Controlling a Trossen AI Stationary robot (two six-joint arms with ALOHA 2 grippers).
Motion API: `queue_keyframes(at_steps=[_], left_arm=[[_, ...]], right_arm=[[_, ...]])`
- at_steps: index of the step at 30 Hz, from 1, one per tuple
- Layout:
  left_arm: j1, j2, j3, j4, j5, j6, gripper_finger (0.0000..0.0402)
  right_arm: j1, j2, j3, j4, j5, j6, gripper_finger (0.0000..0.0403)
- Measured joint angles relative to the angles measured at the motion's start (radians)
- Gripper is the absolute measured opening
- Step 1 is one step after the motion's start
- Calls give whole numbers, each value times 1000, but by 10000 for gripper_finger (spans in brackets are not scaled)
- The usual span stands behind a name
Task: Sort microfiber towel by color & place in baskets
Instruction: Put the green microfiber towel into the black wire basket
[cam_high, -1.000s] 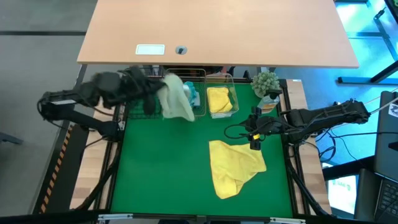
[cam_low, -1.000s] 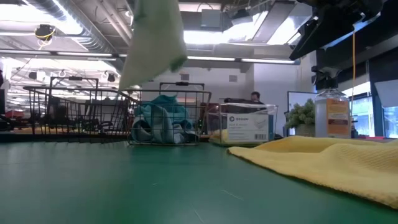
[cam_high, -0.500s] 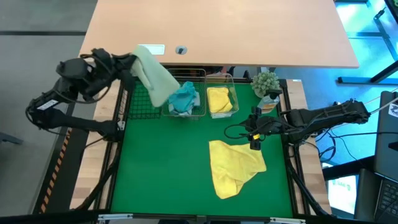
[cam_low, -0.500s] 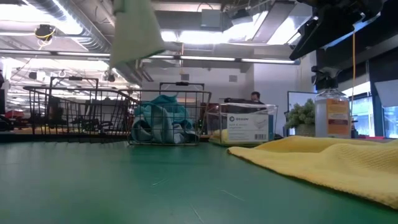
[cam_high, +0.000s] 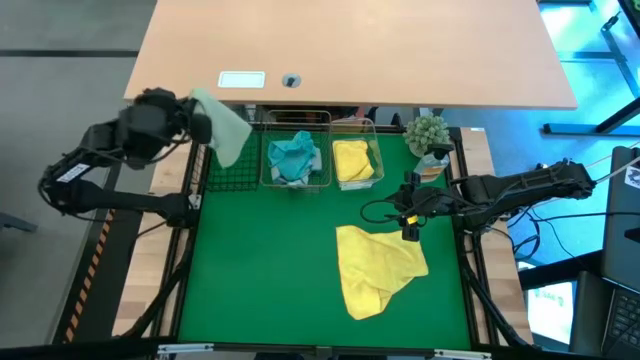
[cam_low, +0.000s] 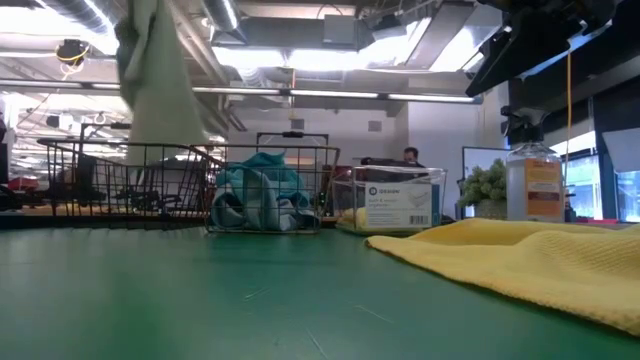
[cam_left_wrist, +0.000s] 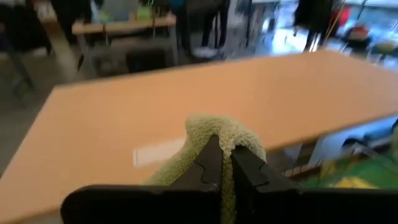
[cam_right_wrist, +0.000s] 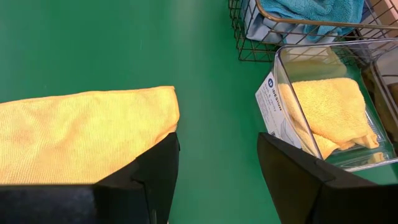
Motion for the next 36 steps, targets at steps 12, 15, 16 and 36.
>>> queue_keyframes(at_steps=[12, 15, 16, 36], left_arm=[[2, 15, -308, -71, 111, -238, 0], [2, 23, -390, -68, 137, -278, 0], [2, 24, -416, -69, 144, -294, 0], [2, 28, -750, 110, 166, -358, 12]], right_arm=[[0, 0, 0, 0, 0, 0, 216], [0, 0, 0, 0, 0, 0, 216], [0, 0, 0, 0, 0, 0, 216], [0, 0, 0, 0, 0, 0, 216]])
